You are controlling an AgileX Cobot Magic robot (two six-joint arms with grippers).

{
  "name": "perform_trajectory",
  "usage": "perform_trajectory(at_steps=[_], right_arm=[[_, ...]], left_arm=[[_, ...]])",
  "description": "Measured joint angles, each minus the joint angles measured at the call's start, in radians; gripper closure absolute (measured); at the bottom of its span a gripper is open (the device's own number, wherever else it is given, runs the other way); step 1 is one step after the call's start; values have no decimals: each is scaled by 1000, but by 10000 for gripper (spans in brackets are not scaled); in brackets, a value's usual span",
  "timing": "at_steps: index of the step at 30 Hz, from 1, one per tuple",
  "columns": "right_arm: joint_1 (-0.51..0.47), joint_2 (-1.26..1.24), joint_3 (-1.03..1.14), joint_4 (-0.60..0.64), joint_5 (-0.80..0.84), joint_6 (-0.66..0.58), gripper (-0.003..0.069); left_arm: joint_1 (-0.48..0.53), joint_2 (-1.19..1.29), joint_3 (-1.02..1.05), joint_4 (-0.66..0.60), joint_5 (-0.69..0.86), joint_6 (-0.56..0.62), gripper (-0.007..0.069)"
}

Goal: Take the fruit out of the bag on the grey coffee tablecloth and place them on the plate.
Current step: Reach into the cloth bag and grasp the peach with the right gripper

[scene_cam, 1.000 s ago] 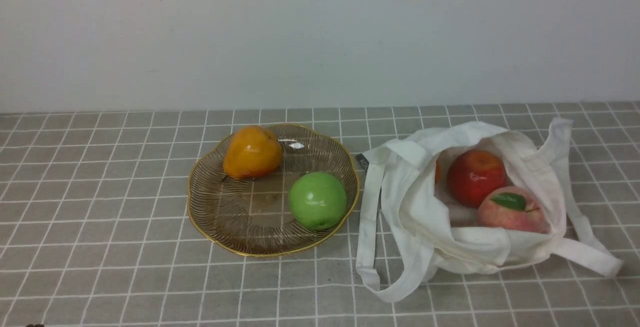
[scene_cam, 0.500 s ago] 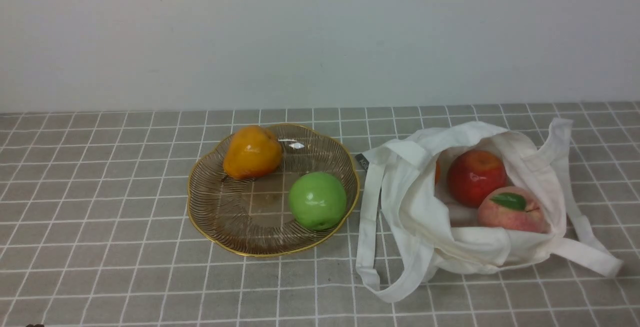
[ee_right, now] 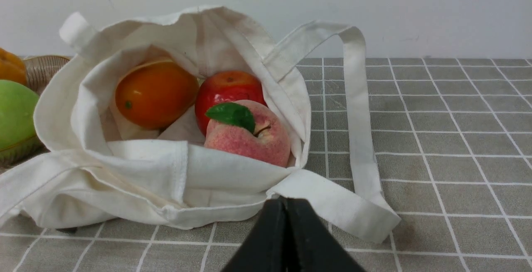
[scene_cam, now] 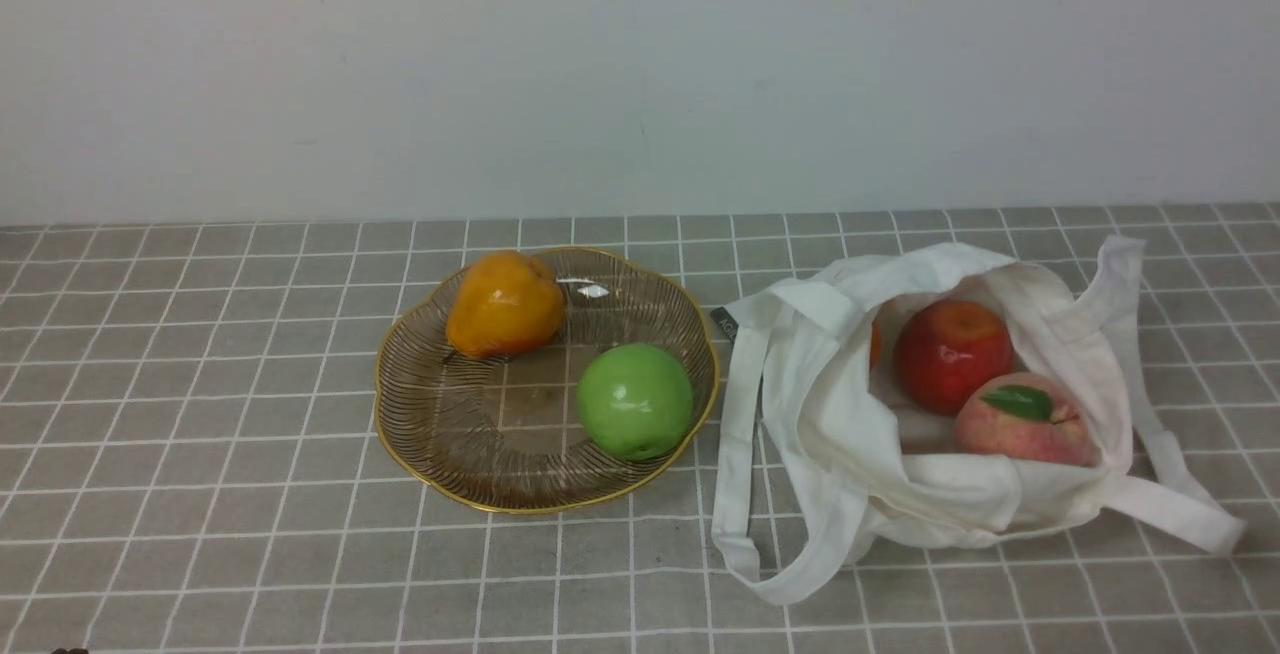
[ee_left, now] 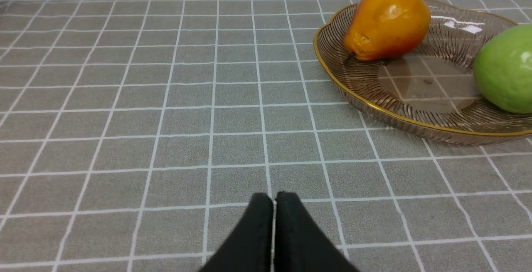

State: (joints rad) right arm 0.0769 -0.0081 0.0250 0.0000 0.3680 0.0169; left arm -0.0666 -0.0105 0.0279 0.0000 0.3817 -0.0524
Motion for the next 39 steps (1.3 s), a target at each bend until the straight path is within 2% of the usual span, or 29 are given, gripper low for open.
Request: perform_trajectory(at_steps=[4,7,8,12,18,22,26,28,33,36,39], right_arm=[[0,0,0,20,0,19,673],[0,0,1,130,-21,103,673],[0,0,4,261,-35,183,673],[0,0,4,526,-65,313,673],[0,0,4,608,-79,336,673],[0,0,-68,590,-47,260,673],[0,79,-282,481,10,114,673],[0,141,-363,419,57,90,673],[0,531,-586,183,411,68,673],[0,759,-648,155,532,56,673],[6,939,-708,208,553,-17,673]], left_arm=[[0,0,0,0,0,0,632],[0,0,0,0,0,0,632],[0,0,0,0,0,0,632],[0,0,0,0,0,0,632],[0,0,0,0,0,0,632],[0,0,0,0,0,0,632],[0,0,0,0,0,0,632],[0,0,0,0,0,0,632],[0,0,0,0,0,0,632],[0,0,0,0,0,0,632],[0,0,0,0,0,0,632]])
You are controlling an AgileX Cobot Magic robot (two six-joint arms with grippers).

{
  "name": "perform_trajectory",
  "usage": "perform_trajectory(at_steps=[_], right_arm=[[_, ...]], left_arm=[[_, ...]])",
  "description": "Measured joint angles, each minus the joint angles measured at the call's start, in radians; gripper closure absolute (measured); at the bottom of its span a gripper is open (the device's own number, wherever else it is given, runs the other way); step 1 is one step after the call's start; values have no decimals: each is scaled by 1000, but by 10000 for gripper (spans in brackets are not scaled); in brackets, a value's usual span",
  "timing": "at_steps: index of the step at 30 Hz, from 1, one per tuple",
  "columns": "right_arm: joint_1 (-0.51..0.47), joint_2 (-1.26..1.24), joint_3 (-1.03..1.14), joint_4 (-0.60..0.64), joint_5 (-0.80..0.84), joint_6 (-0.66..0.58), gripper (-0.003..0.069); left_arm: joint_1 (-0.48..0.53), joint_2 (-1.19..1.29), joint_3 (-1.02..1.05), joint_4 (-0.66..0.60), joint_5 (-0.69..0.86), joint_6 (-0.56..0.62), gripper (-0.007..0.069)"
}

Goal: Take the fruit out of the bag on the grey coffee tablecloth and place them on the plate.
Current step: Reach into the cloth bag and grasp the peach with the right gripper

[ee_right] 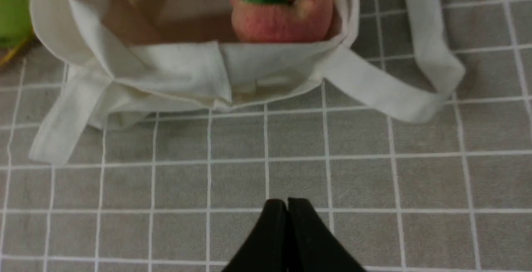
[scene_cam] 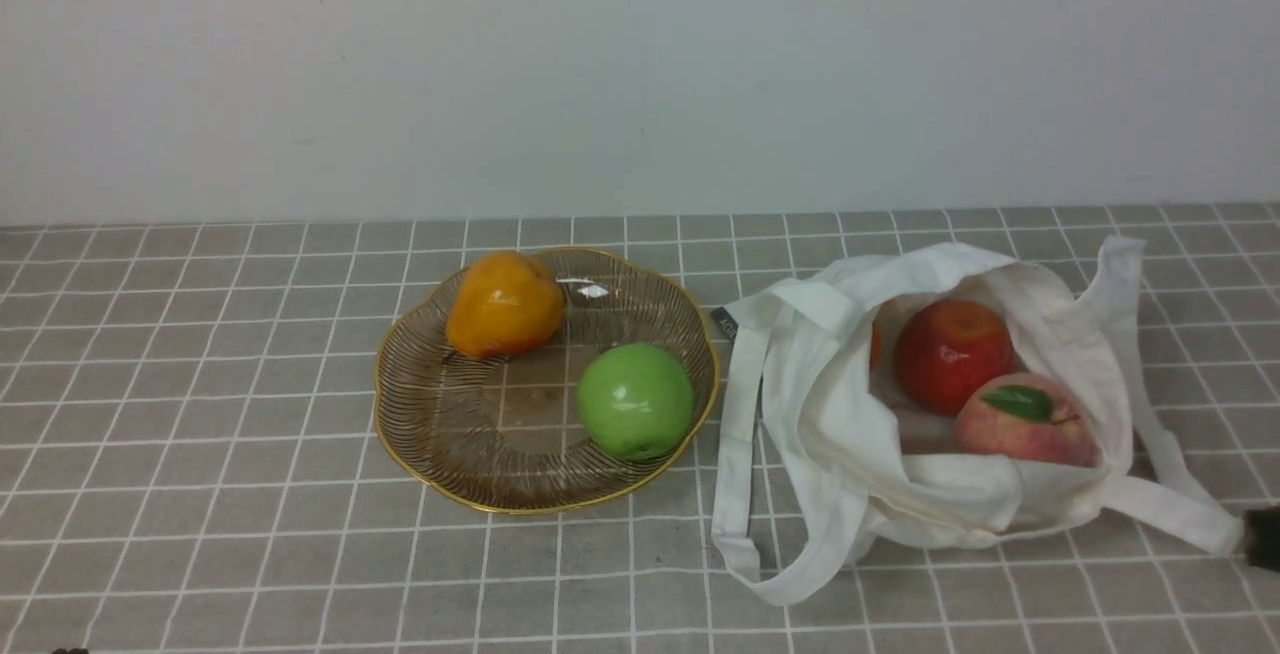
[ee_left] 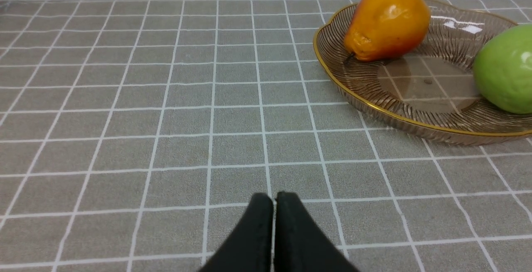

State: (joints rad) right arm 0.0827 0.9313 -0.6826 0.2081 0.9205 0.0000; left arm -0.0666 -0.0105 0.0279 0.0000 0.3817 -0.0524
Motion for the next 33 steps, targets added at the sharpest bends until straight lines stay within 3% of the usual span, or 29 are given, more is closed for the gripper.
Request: perform_trajectory(at_steps=[4,8,13,19,20,21,25,29,33], right_arm=[[50,188,-93,95,-8,-119,659],[119,337,-207,65,-18,-144,608],[170,503,-331,-76,-24,-51,491],[175,659,-432,-296,-46,146,279],[175,695,-441,-344,-71,187,204],[175,699,-442,-348,-73,192,195],[175,776,-445,-386,-123,229,50],[175,826,-446,-395,-167,235,-1],[175,861,-446,-410,-189,236,-6]], left_arm=[[0,0,0,0,0,0,632],[0,0,0,0,0,0,632],[0,0,0,0,0,0,632],[0,0,0,0,0,0,632],[0,0,0,0,0,0,632],[0,0,0,0,0,0,632],[0,0,0,0,0,0,632],[0,0,0,0,0,0,632],[0,0,0,0,0,0,632]])
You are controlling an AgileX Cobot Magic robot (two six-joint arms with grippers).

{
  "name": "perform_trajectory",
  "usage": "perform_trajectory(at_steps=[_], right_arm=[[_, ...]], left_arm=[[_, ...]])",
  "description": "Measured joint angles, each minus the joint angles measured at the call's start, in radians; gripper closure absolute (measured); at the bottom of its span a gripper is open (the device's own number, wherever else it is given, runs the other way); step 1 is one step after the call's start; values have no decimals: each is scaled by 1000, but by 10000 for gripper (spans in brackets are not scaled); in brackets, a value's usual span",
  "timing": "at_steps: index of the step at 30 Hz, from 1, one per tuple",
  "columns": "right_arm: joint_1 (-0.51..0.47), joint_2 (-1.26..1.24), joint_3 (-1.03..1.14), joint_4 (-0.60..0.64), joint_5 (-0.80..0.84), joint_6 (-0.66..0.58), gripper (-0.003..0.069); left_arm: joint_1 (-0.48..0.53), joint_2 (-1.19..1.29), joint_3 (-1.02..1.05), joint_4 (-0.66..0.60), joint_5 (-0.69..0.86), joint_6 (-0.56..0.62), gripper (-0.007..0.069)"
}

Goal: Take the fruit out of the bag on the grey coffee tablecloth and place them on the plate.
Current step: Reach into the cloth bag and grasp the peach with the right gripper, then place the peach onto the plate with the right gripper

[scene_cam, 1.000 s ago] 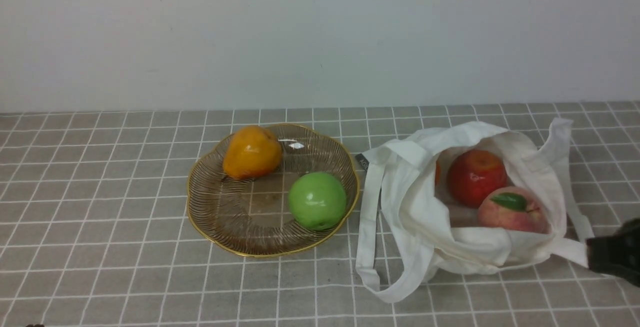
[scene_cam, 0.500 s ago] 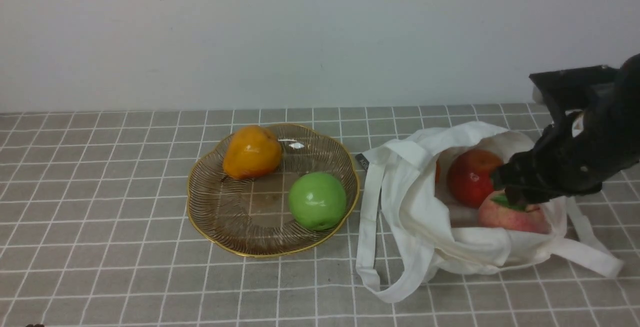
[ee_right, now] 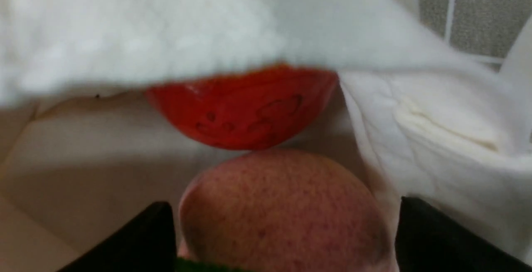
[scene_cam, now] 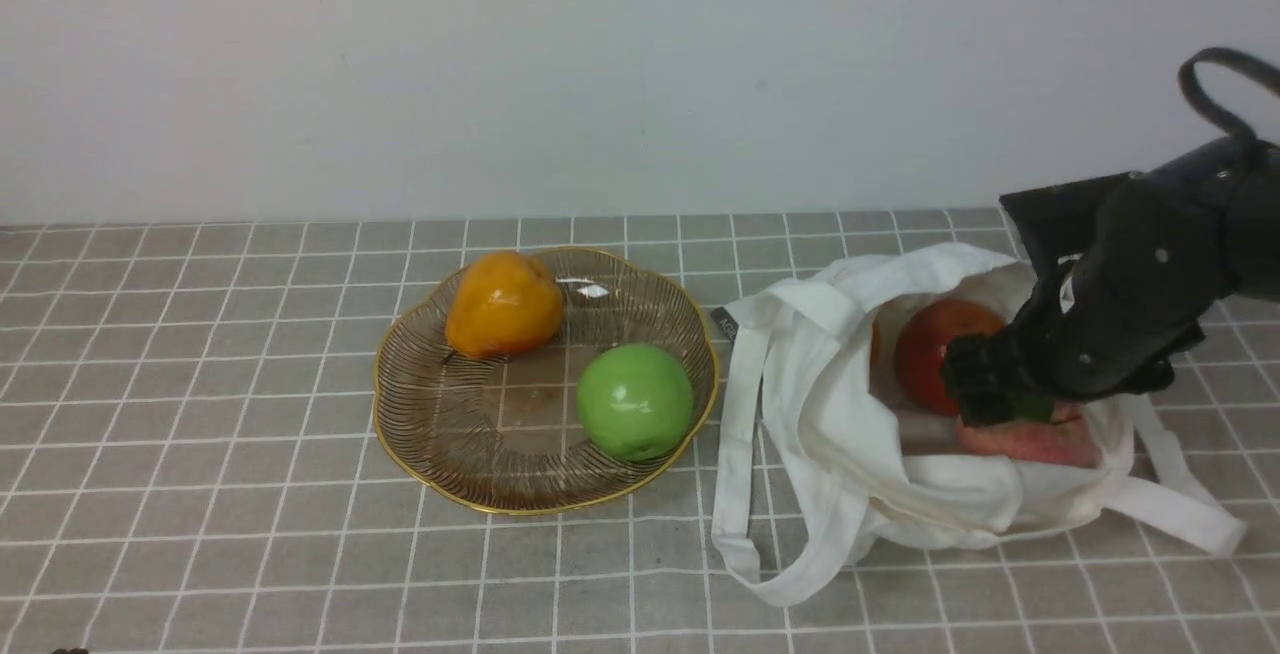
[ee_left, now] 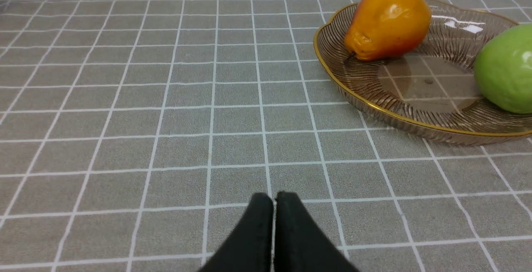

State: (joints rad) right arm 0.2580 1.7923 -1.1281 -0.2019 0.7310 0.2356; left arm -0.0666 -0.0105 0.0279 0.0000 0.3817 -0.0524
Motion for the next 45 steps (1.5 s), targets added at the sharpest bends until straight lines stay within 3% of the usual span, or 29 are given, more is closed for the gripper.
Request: perform_trajectory(at_steps=[7,12,24,31,37,39,40,43,45], right_arm=[[0,33,-6,-9,-12,-4,5],[0,34,-9,-13,-5,-7,55],[2,-72,-82,-43,148,-9,60],[2,-204,-85,1,240,-11,60],[32,-379,-85,170,310,-50,60],[76,-414,-85,310,238,-141,60],[80,-414,-85,323,238,-141,60],[186,-379,-85,560,74,-316,60],[239,-334,-86,637,-12,-397,60]], left_arm=[[0,0,0,0,0,0,632],[0,0,0,0,0,0,632],[0,0,0,0,0,0,632],[0,0,0,0,0,0,632],[0,0,0,0,0,0,632],[0,0,0,0,0,0,632],[0,0,0,0,0,0,632],[0,0,0,0,0,0,632],[0,0,0,0,0,0,632]])
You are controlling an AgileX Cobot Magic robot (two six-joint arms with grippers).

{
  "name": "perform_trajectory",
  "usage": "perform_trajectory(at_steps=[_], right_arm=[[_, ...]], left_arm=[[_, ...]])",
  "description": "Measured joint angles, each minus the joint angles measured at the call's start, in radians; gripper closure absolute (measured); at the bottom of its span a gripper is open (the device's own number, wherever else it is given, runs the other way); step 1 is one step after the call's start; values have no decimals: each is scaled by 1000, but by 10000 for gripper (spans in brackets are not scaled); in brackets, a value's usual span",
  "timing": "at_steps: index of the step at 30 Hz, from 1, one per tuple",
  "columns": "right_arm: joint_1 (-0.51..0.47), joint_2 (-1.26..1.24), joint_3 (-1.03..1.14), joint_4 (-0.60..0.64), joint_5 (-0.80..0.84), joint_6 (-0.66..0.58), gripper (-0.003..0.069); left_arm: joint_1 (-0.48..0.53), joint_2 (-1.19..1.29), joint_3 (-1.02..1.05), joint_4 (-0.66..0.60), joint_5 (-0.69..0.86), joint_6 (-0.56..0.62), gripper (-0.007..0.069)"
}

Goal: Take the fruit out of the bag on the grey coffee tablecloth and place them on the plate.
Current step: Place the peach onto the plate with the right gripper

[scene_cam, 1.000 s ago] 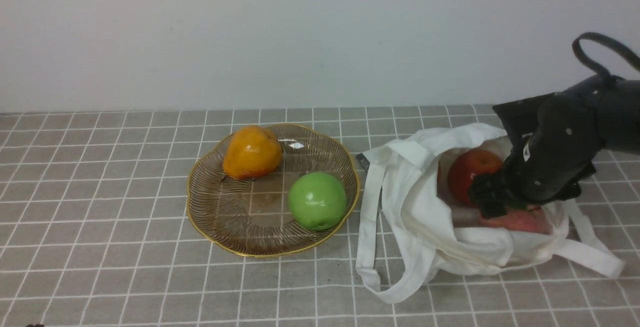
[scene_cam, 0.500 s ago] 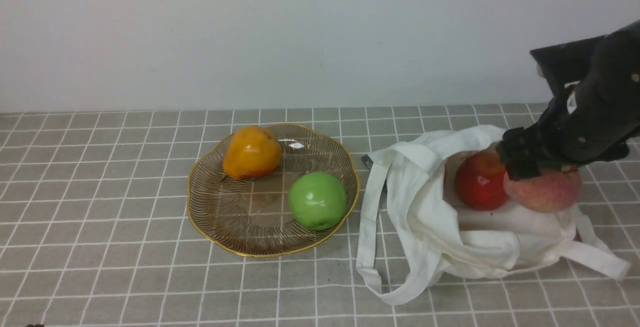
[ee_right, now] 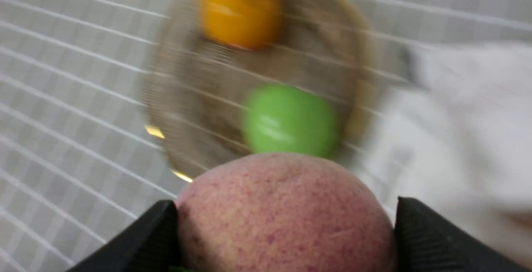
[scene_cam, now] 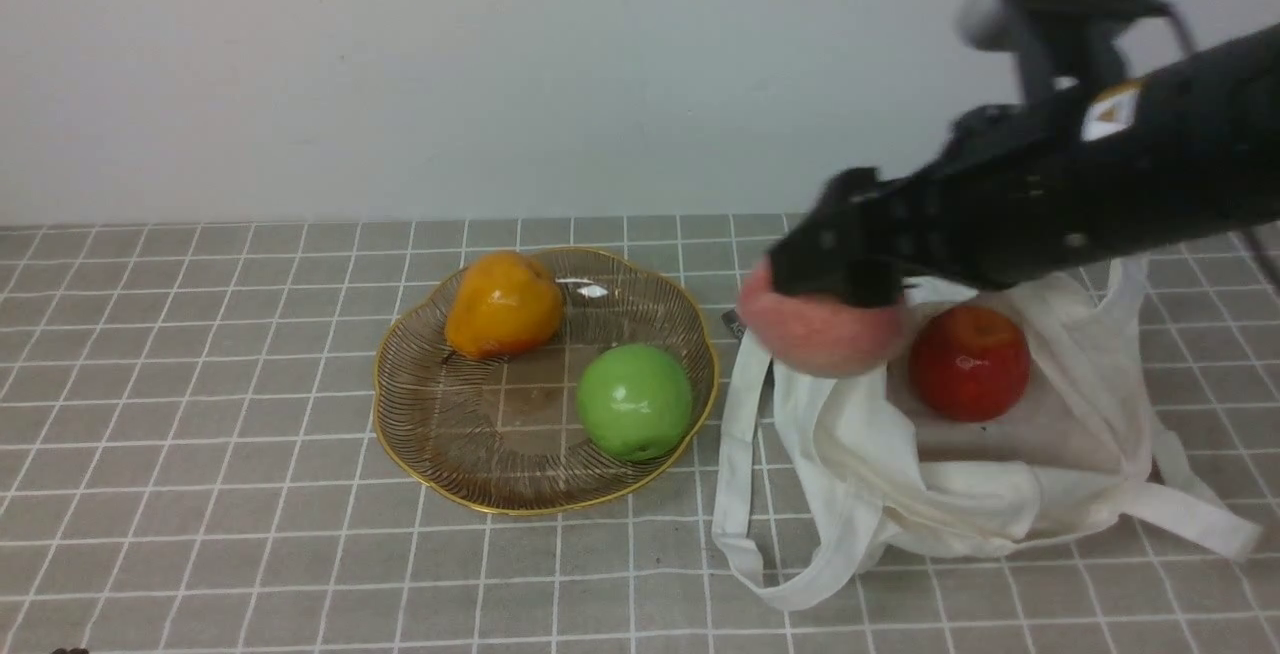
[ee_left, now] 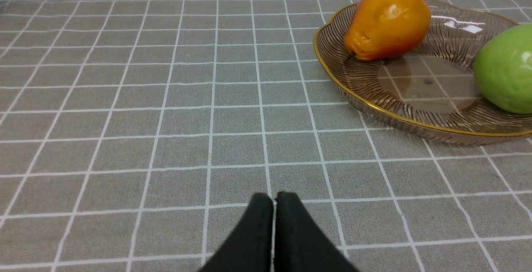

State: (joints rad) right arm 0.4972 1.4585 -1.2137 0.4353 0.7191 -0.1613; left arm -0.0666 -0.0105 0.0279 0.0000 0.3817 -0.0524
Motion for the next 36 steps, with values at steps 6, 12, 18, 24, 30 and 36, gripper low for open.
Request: perform_trajectory(at_steps=[6,12,18,24,30,36], right_arm=[[155,242,-28,186,-339,-248,60],[183,444,-145,218,-515,-351,60],[183,546,-175,231,-683,-374,22],[183,583,-175,232,-742,-400,-31],[178,577,-184,232,-719,-415,-32],[129,462,-184,213,-420,-416,-15]], left_arm=[[0,0,0,0,0,0,632],[0,0,0,0,0,0,632],[0,0,0,0,0,0,632],[0,0,0,0,0,0,632],[0,0,0,0,0,0,632],[0,0,0,0,0,0,632]])
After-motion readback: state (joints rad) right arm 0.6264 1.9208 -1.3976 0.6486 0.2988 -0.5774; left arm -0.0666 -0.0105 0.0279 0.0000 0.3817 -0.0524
